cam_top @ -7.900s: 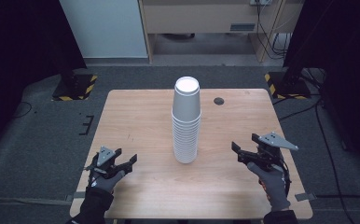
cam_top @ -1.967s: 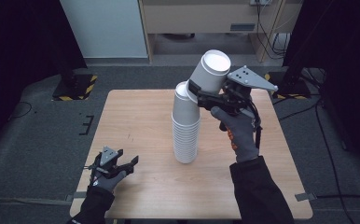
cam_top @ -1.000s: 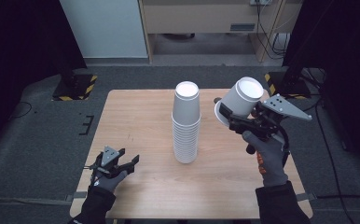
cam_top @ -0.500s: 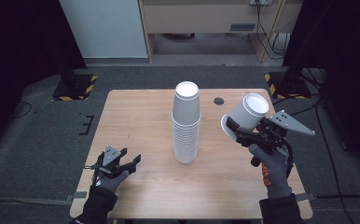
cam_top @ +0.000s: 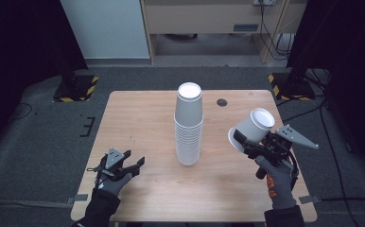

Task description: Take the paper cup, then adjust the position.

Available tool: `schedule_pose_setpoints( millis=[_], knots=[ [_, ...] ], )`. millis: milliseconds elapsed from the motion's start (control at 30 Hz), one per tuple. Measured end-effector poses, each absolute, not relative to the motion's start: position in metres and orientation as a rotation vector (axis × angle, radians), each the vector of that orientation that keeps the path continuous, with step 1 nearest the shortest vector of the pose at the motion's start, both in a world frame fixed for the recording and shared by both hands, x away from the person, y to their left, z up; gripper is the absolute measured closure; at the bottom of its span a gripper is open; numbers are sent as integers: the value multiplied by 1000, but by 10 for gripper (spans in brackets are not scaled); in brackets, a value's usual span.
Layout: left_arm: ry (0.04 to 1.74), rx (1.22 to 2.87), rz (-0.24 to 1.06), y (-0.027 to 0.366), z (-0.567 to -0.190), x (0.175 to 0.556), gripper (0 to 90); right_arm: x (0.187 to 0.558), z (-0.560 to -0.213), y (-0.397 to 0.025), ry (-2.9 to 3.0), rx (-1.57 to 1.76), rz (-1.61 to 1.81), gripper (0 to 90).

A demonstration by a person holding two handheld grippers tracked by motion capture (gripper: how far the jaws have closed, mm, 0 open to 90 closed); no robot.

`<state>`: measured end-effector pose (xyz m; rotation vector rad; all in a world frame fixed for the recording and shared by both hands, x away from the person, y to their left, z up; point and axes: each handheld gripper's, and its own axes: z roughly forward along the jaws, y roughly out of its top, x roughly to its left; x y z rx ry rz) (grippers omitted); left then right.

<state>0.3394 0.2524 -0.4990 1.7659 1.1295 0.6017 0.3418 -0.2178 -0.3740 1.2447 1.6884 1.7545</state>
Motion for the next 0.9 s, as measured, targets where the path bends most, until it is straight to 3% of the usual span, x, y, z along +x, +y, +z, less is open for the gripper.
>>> schedule_pose_setpoints(
  millis=[900],
  knots=[
    [1033, 1747, 583, 233, -489, 331, 311, 342, -413, -224, 1685, 1407, 1873, 139]
  ],
)
